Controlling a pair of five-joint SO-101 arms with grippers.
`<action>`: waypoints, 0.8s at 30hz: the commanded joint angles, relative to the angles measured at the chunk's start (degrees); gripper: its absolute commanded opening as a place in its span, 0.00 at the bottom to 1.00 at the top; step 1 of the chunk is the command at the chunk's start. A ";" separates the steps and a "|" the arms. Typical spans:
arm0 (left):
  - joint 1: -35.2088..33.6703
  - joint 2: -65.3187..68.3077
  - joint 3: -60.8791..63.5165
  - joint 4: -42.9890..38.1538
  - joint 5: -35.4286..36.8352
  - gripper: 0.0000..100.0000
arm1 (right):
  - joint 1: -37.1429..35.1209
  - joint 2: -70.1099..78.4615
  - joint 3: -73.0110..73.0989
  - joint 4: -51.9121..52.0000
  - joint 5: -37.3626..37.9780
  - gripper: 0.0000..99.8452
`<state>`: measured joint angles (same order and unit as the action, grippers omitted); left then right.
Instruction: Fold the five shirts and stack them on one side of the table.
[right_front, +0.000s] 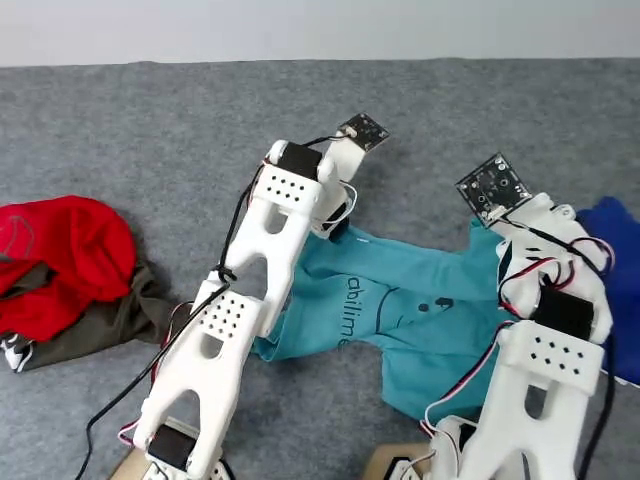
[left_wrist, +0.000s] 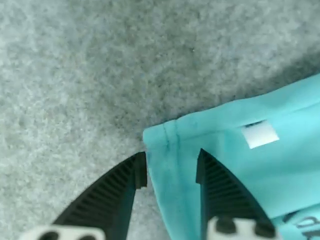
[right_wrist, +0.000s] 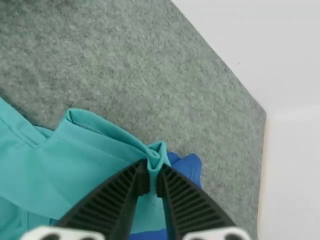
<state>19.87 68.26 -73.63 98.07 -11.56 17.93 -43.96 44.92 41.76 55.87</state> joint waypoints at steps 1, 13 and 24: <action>0.35 0.35 -2.24 -0.88 0.18 0.17 | -0.48 -2.15 -0.44 -1.27 0.62 0.01; 1.67 3.43 -3.21 0.62 -1.49 0.14 | -0.48 -2.15 -0.44 -1.27 0.62 0.01; 2.20 2.46 -4.35 2.29 -4.57 0.00 | -0.57 -2.15 -0.70 -1.36 0.62 0.01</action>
<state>22.15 72.13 -75.12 98.95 -15.60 17.93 -43.96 44.92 41.76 55.87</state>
